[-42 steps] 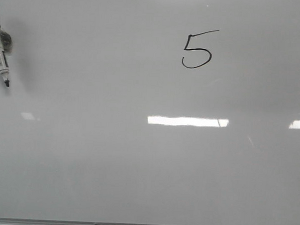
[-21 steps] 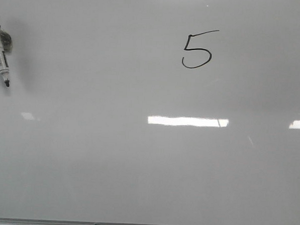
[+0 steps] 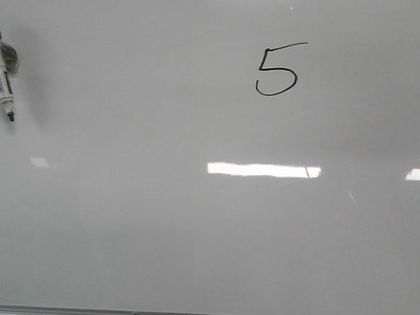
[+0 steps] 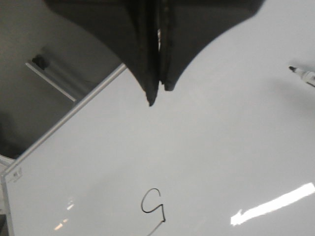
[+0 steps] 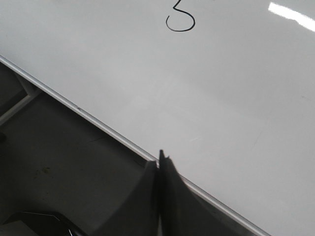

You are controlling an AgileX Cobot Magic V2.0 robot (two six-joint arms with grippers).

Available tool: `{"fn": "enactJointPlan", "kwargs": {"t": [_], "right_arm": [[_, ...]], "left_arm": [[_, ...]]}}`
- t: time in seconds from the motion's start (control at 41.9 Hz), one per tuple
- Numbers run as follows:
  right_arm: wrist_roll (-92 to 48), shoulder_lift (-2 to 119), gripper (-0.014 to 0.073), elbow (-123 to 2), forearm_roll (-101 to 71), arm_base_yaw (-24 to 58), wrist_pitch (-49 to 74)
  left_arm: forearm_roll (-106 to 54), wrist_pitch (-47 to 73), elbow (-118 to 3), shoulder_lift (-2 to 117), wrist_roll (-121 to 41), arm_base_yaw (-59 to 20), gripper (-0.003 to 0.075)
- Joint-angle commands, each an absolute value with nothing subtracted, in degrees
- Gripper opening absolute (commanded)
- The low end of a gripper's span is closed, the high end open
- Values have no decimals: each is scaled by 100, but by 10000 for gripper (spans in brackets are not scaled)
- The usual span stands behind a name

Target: Write number 5 on whiteboard

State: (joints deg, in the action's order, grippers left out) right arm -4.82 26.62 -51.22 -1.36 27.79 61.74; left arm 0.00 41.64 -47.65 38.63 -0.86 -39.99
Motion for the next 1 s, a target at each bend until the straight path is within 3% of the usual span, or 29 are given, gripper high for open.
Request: {"fn": "enactJointPlan", "kwargs": {"t": [0.0, 0.263, 0.573, 0.979], "right_arm": [[-499, 2706, -69, -5278, -157, 2751, 5814], [-499, 2706, -69, -5278, -157, 2751, 5814], [-499, 2706, -69, -5278, -157, 2751, 5814], [-499, 2706, -69, -5278, -157, 2751, 5814]], "left_arm": [[0, 3731, -4784, 3641, -96, -3626, -20], [0, 3271, -3760, 2621, -96, -2173, -20], [-48, 1680, -1883, 1097, -86, -609, -20], [-434, 705, -219, -45, -86, -312, -20]]}}
